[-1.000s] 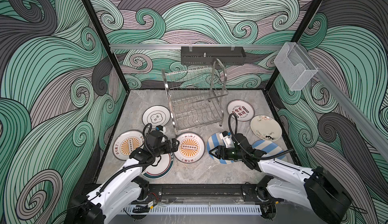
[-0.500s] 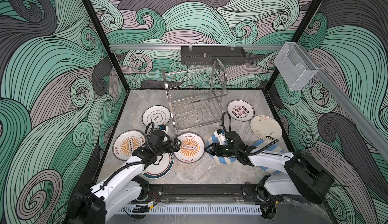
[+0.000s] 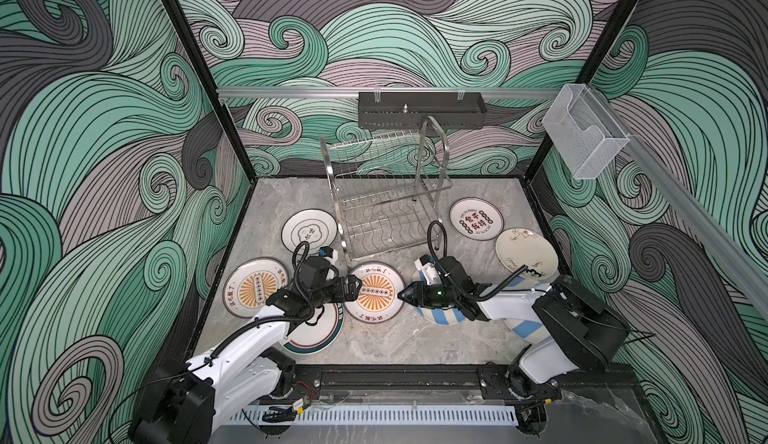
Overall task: Load the plates into the dish rack
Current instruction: 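Grip the orange-sunburst plate rim with the right gripper and tilt it up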
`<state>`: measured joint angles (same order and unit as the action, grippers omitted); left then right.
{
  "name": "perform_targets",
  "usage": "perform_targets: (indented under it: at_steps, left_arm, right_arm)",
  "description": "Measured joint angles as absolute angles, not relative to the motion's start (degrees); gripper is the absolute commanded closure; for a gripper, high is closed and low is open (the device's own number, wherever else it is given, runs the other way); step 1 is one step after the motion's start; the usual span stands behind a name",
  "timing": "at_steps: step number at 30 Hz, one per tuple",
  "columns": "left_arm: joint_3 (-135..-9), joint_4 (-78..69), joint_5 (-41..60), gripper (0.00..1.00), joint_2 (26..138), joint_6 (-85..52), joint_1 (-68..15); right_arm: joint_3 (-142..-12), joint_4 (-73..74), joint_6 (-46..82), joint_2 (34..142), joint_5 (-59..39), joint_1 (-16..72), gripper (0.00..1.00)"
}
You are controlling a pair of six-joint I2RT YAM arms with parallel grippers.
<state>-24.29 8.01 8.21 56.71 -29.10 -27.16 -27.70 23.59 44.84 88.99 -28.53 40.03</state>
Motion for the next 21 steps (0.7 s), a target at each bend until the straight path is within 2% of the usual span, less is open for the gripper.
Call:
perform_targets:
  at_steps: [12,21]
  left_arm:
    - [-24.3,7.3,9.3,0.01,60.1,-27.1,-27.2]
    - [-24.3,7.2,9.5,0.01,60.1,-25.9,-27.2]
  right_arm:
    - [-28.5,26.4,45.1,91.7,-28.5,40.1,0.49]
    - [-28.5,28.5,45.9,93.4,-28.1,40.3,0.56]
